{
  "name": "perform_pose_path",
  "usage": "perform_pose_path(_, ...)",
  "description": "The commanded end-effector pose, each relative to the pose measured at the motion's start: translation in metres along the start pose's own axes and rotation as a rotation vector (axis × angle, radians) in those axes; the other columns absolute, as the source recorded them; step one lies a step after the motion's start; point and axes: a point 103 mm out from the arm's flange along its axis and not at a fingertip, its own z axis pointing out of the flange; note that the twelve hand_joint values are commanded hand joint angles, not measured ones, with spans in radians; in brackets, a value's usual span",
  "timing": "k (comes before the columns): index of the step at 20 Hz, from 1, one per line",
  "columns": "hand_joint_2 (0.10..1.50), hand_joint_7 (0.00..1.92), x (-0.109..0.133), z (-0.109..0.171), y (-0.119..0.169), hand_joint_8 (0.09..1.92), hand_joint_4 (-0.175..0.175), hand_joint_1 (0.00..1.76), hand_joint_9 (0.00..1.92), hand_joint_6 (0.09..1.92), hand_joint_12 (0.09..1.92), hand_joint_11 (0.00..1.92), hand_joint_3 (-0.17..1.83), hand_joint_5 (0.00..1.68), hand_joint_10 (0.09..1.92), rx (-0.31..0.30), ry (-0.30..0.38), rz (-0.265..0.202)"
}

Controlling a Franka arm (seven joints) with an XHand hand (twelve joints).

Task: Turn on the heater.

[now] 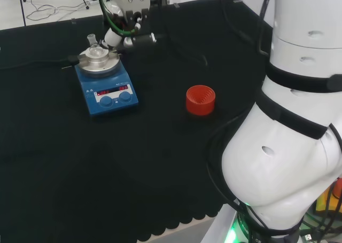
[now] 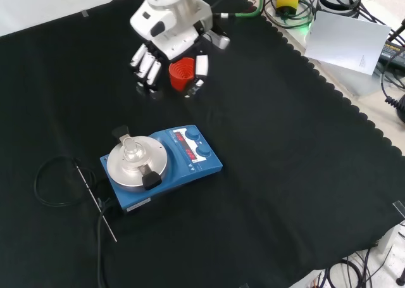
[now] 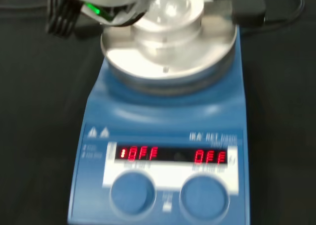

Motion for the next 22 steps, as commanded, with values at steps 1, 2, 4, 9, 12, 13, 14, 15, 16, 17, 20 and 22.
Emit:
perform_pose_path(1, 0.65, 0.66, 0.029, 0.030, -0.042, 0.71, -0.044, 0.91, 0.90, 0.76, 1.29, 0.50, 0.66, 0.60, 0.57, 0.019, 0.031, 0.023)
perform_pose_path(2, 0.66, 0.69, 0.032, 0.034, -0.045, 0.71, -0.045, 0.91, 0.93, 0.76, 1.29, 0.52, 0.66, 0.60, 0.56, 0.029, 0.035, 0.022)
perform_pose_path(4, 0.66, 0.79, 0.036, 0.043, -0.048, 0.72, -0.047, 0.92, 1.01, 0.75, 1.27, 0.56, 0.67, 0.60, 0.55, 0.063, 0.043, 0.022)
perform_pose_path(9, 0.67, 1.23, 0.042, 0.064, -0.050, 0.87, -0.087, 0.96, 1.39, 0.72, 1.08, 0.94, 0.68, 0.55, 0.64, 0.164, 0.068, 0.023)
perform_pose_path(12, 0.69, 1.40, 0.040, 0.076, -0.048, 0.99, -0.113, 0.98, 1.58, 0.69, 0.89, 1.25, 0.66, 0.51, 0.75, 0.243, 0.096, 0.030)
perform_pose_path(13, 0.70, 1.45, 0.040, 0.081, -0.047, 1.04, -0.118, 0.98, 1.63, 0.68, 0.84, 1.34, 0.66, 0.49, 0.82, 0.273, 0.103, 0.032)
perform_pose_path(14, 0.72, 1.51, 0.039, 0.085, -0.046, 1.11, -0.121, 0.98, 1.68, 0.66, 0.82, 1.44, 0.65, 0.47, 0.92, 0.299, 0.116, 0.036)
perform_pose_path(15, 0.73, 1.54, 0.038, 0.088, -0.046, 1.18, -0.123, 0.97, 1.71, 0.65, 0.80, 1.50, 0.65, 0.46, 1.01, 0.321, 0.129, 0.040)
perform_pose_path(16, 0.75, 1.58, 0.037, 0.091, -0.045, 1.24, -0.125, 0.97, 1.74, 0.64, 0.80, 1.57, 0.64, 0.46, 1.09, 0.341, 0.136, 0.043)
perform_pose_path(17, 0.78, 1.61, 0.036, 0.094, -0.045, 1.31, -0.126, 0.98, 1.77, 0.65, 0.82, 1.64, 0.63, 0.46, 1.18, 0.360, 0.139, 0.043)
perform_pose_path(20, 0.84, 1.68, 0.034, 0.100, -0.045, 1.42, -0.122, 1.06, 1.81, 0.71, 0.89, 1.74, 0.64, 0.42, 1.35, 0.403, 0.143, 0.040)
perform_pose_path(22, 0.85, 1.69, 0.033, 0.102, -0.046, 1.45, -0.115, 1.17, 1.79, 0.75, 0.96, 1.65, 0.68, 0.37, 1.39, 0.420, 0.145, 0.038)
